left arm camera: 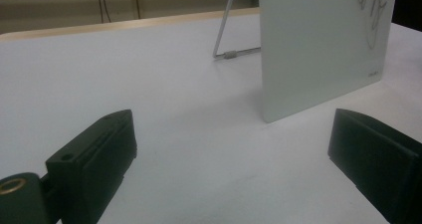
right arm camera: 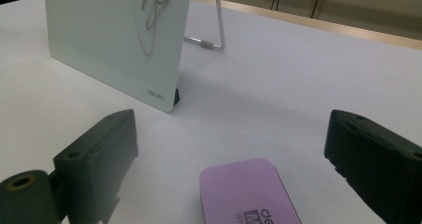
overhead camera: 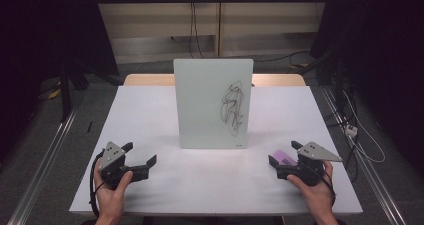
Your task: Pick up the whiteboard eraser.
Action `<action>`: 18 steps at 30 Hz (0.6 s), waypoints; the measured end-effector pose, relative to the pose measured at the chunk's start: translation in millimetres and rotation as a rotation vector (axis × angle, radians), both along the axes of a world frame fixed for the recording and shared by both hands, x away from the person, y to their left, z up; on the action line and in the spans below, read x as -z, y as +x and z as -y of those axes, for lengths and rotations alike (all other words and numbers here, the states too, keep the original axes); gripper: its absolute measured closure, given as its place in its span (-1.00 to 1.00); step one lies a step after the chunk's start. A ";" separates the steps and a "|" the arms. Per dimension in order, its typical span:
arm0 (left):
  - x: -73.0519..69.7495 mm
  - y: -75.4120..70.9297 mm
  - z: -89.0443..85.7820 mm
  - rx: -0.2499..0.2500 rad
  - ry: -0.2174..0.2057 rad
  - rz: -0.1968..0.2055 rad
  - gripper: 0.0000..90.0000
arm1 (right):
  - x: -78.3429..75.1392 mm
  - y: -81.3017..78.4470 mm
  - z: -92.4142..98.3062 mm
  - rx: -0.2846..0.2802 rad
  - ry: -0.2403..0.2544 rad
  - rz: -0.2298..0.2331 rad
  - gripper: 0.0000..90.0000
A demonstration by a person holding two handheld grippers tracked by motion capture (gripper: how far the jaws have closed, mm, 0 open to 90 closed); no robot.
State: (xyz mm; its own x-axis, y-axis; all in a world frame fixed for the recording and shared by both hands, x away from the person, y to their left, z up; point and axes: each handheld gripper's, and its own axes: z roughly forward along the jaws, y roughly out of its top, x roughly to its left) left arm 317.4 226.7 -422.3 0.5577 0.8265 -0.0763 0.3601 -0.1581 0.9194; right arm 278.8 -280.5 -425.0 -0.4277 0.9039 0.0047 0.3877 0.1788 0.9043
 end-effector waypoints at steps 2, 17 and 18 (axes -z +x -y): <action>0.3 0.4 0.1 0.001 -0.001 -0.007 -0.89 | 0.0 0.4 -0.3 -0.006 0.001 0.000 -0.82; 3.3 1.8 1.4 0.012 0.013 -0.037 -0.89 | -3.1 4.9 -1.9 -0.055 -0.018 -0.036 -0.87; 3.3 1.7 1.1 0.010 0.014 -0.033 -0.89 | -3.3 5.5 -1.8 -0.059 -0.019 -0.038 -0.87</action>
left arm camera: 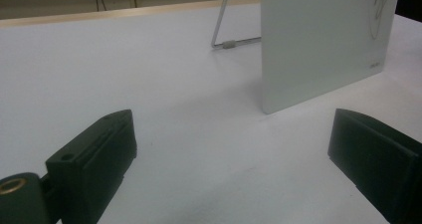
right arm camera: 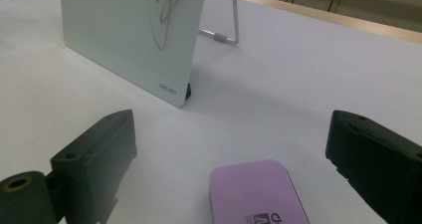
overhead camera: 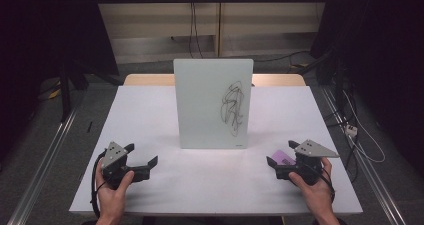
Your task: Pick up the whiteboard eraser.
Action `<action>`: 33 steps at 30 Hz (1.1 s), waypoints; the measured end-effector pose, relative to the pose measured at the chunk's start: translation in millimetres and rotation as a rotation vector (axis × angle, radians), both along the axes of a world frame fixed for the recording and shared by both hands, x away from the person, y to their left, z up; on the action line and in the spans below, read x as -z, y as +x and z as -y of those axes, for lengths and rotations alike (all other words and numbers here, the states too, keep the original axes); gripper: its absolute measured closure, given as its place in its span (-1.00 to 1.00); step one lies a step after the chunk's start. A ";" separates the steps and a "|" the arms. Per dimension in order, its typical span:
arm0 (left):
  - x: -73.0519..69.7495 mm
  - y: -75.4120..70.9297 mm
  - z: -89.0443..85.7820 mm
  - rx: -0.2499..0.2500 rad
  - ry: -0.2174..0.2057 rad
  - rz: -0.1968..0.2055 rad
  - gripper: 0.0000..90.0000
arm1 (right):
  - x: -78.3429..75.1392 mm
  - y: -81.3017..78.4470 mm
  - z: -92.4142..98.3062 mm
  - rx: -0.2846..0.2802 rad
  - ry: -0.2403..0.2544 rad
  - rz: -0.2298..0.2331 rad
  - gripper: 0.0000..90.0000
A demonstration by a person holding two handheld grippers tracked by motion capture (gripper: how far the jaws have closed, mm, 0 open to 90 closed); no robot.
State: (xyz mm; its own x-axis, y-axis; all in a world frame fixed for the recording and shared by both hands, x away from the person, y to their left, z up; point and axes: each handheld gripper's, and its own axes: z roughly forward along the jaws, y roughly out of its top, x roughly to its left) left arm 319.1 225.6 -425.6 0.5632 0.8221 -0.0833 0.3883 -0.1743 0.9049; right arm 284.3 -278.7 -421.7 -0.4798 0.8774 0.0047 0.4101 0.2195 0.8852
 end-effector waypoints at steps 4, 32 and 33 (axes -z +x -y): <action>0.0 0.6 -0.7 -0.002 0.002 -0.002 -0.89 | -3.8 1.3 1.1 -0.017 -0.012 -0.010 -0.88; 1.5 3.9 -0.8 -0.011 -0.002 -0.013 -0.89 | -19.3 16.5 29.5 -0.082 -0.013 -0.226 -0.80; 1.4 4.0 -1.5 -0.008 -0.002 -0.017 -0.89 | -19.4 17.3 30.7 -0.082 -0.011 -0.238 -0.72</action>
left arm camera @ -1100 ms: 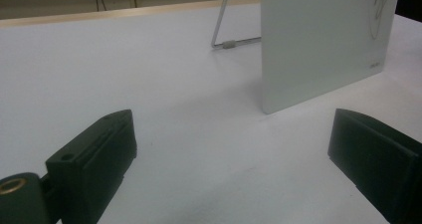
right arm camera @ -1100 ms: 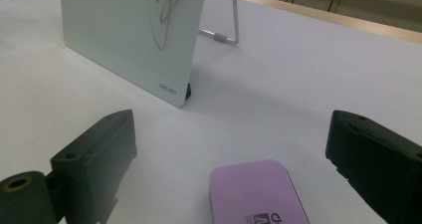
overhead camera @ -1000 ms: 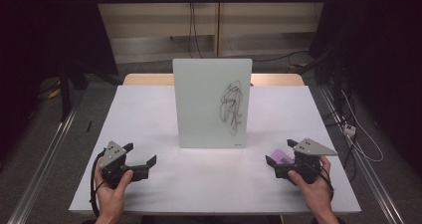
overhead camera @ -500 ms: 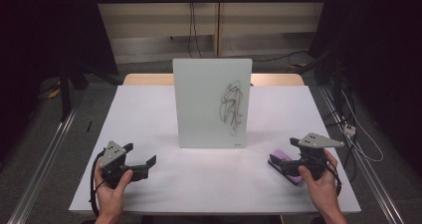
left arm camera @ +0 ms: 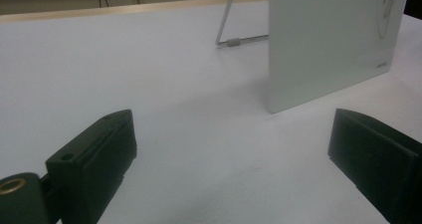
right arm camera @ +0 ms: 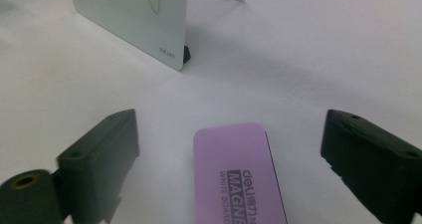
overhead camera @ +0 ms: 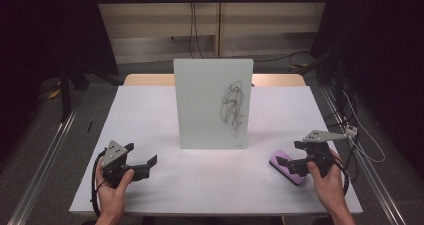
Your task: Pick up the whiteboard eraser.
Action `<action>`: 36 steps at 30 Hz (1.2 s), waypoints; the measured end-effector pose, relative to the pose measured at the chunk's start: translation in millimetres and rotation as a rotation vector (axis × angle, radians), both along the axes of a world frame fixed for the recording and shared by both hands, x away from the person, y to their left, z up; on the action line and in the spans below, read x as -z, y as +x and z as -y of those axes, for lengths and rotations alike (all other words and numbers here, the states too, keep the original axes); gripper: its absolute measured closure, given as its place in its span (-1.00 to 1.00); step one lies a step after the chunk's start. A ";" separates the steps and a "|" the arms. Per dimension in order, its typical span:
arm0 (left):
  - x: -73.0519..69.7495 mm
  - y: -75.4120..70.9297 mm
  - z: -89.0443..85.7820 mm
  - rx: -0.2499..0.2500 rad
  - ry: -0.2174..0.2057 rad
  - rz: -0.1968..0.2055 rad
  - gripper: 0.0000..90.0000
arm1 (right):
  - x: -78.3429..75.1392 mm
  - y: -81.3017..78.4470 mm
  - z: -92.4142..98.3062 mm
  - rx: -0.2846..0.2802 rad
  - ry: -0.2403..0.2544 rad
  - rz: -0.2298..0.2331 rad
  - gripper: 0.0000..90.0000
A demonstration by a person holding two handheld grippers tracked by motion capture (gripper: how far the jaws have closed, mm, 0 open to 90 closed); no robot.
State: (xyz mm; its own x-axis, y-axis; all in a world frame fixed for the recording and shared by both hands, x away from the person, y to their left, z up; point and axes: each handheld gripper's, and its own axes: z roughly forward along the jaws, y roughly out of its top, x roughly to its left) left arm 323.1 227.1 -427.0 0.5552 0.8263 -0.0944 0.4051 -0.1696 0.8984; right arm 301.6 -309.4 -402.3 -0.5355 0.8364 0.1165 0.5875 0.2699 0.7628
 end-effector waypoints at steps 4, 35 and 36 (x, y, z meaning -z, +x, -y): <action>-0.6 0.3 -0.6 -0.003 -0.001 0.007 -0.89 | -0.8 1.8 1.2 -0.010 -0.038 -0.030 -0.70; -0.1 -1.6 -2.6 0.009 0.001 -0.001 -0.89 | 16.4 8.0 -2.5 -0.095 -0.222 -0.238 -0.32; -0.4 -2.0 -2.7 0.015 0.005 0.001 -0.89 | 17.8 9.0 -2.4 -0.098 -0.231 -0.239 -0.31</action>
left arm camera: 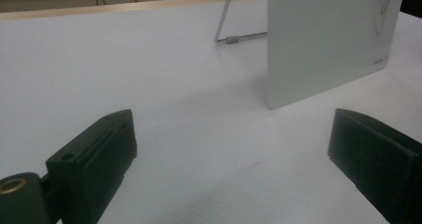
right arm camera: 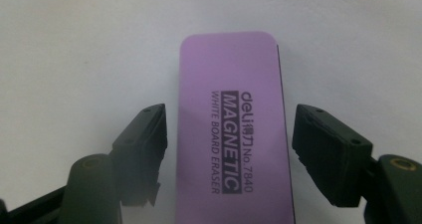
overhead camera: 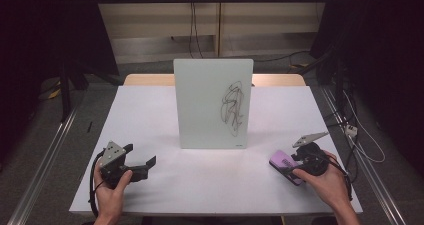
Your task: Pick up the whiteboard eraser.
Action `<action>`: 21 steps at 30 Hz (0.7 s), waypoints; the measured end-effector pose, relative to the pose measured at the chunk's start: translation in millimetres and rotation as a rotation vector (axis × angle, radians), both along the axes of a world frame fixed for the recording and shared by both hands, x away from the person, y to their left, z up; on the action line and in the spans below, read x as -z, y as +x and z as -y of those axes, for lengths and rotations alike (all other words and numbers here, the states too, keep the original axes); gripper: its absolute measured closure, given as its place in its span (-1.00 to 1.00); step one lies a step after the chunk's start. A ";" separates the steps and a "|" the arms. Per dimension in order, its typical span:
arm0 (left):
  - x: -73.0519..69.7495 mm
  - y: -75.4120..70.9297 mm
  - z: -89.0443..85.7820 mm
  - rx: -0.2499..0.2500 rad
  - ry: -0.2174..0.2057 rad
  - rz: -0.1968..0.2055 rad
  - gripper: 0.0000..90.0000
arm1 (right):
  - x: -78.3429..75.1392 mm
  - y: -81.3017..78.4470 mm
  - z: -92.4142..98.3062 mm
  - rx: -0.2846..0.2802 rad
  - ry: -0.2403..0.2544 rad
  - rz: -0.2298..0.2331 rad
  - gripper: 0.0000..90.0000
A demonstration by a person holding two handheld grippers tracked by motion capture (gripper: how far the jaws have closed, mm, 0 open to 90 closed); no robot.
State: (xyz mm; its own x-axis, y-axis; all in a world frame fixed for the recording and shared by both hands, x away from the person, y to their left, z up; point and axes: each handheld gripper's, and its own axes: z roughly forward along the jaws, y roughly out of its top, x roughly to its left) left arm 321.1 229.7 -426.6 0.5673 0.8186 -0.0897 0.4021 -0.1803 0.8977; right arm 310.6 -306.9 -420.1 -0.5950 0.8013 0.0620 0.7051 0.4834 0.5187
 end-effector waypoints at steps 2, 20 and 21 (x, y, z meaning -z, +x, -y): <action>-0.2 -0.6 -0.5 0.002 0.000 0.001 -0.89 | 1.9 0.7 -0.5 0.006 -0.006 -0.012 -0.31; -0.8 -1.4 -0.9 -0.001 -0.011 0.005 -0.88 | 3.6 -1.2 -2.3 -0.008 -0.044 -0.009 -0.08; -0.7 -1.4 -0.7 -0.001 -0.010 0.006 -0.88 | 3.5 -1.1 -2.2 -0.005 -0.041 -0.011 -0.08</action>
State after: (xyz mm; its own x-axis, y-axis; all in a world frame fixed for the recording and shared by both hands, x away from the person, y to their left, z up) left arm 319.7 230.4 -425.8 0.5671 0.8182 -0.0941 0.3968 -0.1714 0.9018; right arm 309.5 -304.7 -423.6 -0.5982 0.8005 0.0360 0.7085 0.5074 0.4905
